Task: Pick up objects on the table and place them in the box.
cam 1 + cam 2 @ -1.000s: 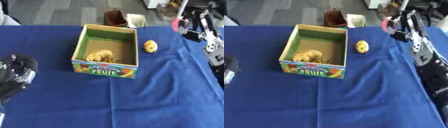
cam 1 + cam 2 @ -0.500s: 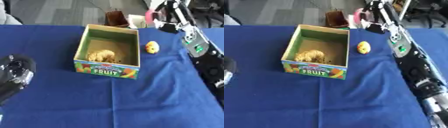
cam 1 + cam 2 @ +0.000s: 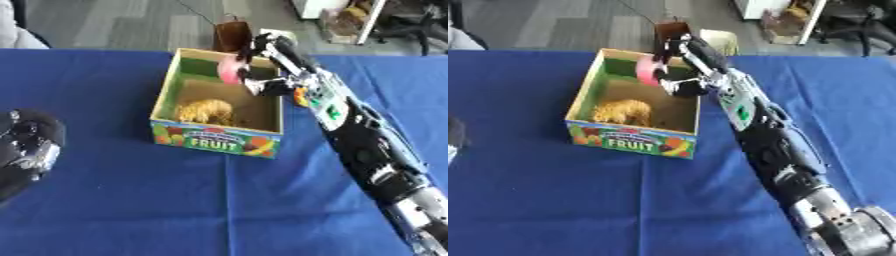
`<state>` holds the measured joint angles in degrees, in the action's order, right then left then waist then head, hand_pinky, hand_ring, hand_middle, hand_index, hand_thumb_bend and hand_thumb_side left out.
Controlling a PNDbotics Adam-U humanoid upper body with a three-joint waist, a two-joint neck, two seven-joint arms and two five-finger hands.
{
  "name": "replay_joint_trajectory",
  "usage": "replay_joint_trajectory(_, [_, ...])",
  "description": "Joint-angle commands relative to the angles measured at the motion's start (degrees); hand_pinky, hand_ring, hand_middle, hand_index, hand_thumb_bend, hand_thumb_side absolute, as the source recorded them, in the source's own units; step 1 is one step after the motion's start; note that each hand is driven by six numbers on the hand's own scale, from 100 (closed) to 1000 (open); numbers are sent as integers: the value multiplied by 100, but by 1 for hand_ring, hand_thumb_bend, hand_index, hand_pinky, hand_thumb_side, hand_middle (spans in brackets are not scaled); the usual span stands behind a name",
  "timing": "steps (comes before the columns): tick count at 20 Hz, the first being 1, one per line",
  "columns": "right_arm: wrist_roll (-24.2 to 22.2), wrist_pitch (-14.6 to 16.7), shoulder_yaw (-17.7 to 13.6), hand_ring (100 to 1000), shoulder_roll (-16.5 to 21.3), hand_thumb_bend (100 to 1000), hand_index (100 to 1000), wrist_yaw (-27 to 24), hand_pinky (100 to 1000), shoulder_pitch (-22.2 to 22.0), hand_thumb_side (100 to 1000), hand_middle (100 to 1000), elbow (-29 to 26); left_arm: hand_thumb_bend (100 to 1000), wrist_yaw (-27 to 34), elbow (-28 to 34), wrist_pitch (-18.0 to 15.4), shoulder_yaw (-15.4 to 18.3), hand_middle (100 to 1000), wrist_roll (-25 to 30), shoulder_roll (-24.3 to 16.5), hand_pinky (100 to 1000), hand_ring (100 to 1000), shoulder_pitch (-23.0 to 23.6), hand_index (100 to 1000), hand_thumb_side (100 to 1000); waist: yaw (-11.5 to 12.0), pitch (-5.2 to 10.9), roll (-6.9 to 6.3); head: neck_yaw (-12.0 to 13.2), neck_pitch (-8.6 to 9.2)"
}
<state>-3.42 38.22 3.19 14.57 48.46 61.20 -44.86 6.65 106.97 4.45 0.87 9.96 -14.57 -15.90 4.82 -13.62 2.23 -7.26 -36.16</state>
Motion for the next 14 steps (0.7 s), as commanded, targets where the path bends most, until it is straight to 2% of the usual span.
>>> replay_joint_trajectory(1, [-194, 72, -89, 782, 134, 472, 829, -26, 766, 143, 323, 757, -95, 236, 12, 132, -4, 10, 524, 8, -34, 546, 484, -76, 591, 143, -20, 91, -19, -3, 70])
replay_joint_trajectory(7, [-84, -255, -264, 769, 541, 438, 821, -453, 755, 117, 269, 737, -192, 237, -9, 127, -6, 38, 524, -21, -56, 546, 483, -45, 591, 143, -123, 98, -17, 56, 73])
replay_joint_trajectory(8, [-25, -360, -316, 763, 637, 217, 816, -491, 750, 105, 214, 729, -186, 237, -14, 126, -7, 44, 524, -26, -61, 546, 483, -38, 591, 143, -141, 99, -18, 70, 75])
replay_joint_trajectory(9, [42, -469, -379, 757, 736, 420, 812, -560, 746, 86, 248, 716, -161, 237, -22, 126, -10, 53, 524, -34, -68, 545, 483, -30, 591, 143, -161, 101, -19, 85, 76])
replay_joint_trajectory(10, [110, -569, -434, 752, 832, 338, 806, -640, 741, 68, 222, 705, -131, 240, -26, 126, -11, 59, 523, -42, -75, 545, 483, -23, 591, 139, -179, 102, -20, 98, 75])
replay_joint_trajectory(11, [184, -675, -493, 747, 930, 393, 802, -717, 739, 47, 230, 696, -93, 237, -28, 126, -12, 64, 523, -48, -82, 545, 483, -17, 591, 143, -201, 103, -20, 110, 73])
replay_joint_trajectory(14, [392, -986, -645, 741, 1192, 371, 796, -907, 735, -22, 213, 686, 51, 237, -29, 127, -14, 65, 523, -51, -91, 545, 483, -16, 591, 143, -252, 103, -20, 137, 71])
